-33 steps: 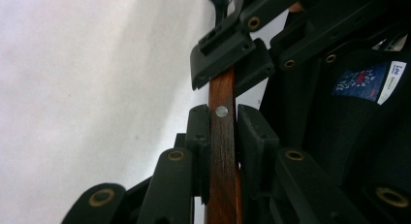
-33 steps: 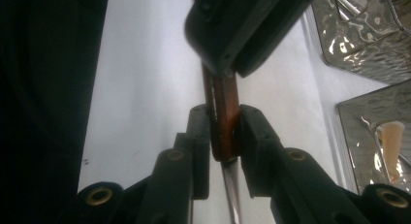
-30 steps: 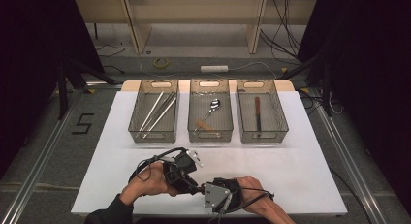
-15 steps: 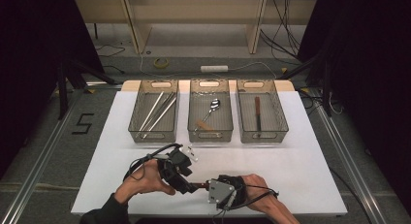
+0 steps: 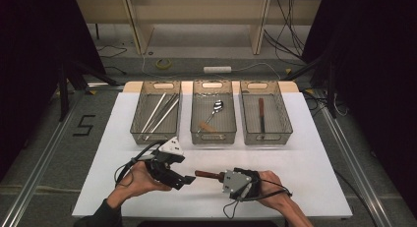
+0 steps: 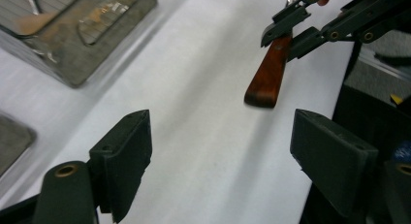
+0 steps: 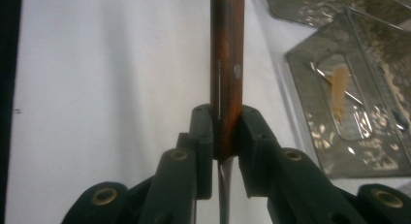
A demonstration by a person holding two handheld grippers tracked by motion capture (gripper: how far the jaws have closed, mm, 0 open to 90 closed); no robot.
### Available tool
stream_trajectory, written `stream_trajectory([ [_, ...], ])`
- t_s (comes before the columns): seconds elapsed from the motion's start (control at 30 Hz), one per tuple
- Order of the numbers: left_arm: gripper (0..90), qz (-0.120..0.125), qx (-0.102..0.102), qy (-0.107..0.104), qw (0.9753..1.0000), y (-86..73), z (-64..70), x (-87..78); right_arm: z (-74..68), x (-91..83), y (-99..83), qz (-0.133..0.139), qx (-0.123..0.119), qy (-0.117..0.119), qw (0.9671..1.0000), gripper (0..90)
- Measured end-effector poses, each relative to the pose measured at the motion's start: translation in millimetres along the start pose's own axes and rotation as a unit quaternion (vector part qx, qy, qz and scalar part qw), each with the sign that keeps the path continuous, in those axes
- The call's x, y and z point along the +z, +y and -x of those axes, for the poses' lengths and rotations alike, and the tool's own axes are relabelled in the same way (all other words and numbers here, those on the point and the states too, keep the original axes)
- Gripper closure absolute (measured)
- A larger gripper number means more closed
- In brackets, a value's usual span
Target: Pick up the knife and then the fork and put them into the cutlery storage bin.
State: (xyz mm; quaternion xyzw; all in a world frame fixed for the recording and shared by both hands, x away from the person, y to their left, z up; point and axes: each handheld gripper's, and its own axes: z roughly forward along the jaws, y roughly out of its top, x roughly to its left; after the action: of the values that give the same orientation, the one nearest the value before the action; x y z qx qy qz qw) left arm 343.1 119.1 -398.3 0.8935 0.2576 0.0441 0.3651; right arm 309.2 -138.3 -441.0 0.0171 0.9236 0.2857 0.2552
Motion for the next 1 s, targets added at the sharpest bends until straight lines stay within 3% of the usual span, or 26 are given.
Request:
stream_trajectory([
  [0.1, 21.7, 0.028, -0.005, 0.015, 0.9995, -8.6, -4.1, -1.0, 4.8, -2.4, -4.1, -0.001, 0.011, -0.008, 0.9999, 78.3],
  [0.2, 21.5, 0.064, -0.016, 0.025, 0.9975, -18.2, -8.8, -4.1, 9.9, -5.6, -8.2, 0.0, 0.029, -0.015, 0.9995, 78.3],
  [0.3, 20.8, 0.1, -0.026, 0.044, 0.9936, -27.1, -12.9, -7.4, 15.5, -8.1, -12.0, 0.006, 0.042, -0.022, 0.9988, 78.3],
  [0.4, 20.5, 0.13, -0.043, 0.047, 0.9895, -36.5, -17.3, -10.0, 21.2, -10.3, -16.1, 0.004, 0.055, -0.026, 0.9981, 78.3],
  [0.53, 18.9, 0.154, -0.053, 0.064, 0.9845, -47.4, -19.2, -13.3, 28.4, -13.3, -20.3, 0.009, 0.084, -0.031, 0.996, 78.2],
  [0.83, 17.0, 0.184, -0.069, 0.093, 0.9761, -60.1, -20.0, -20.2, 42.3, -19.7, -30.3, 0.014, 0.134, -0.038, 0.9901, 78.2],
  [1.0, 16.9, 0.187, -0.07, 0.094, 0.9754, -62.0, -19.3, -21.8, 48.7, -22.5, -35.9, 0.016, 0.157, -0.042, 0.9866, 78.2],
])
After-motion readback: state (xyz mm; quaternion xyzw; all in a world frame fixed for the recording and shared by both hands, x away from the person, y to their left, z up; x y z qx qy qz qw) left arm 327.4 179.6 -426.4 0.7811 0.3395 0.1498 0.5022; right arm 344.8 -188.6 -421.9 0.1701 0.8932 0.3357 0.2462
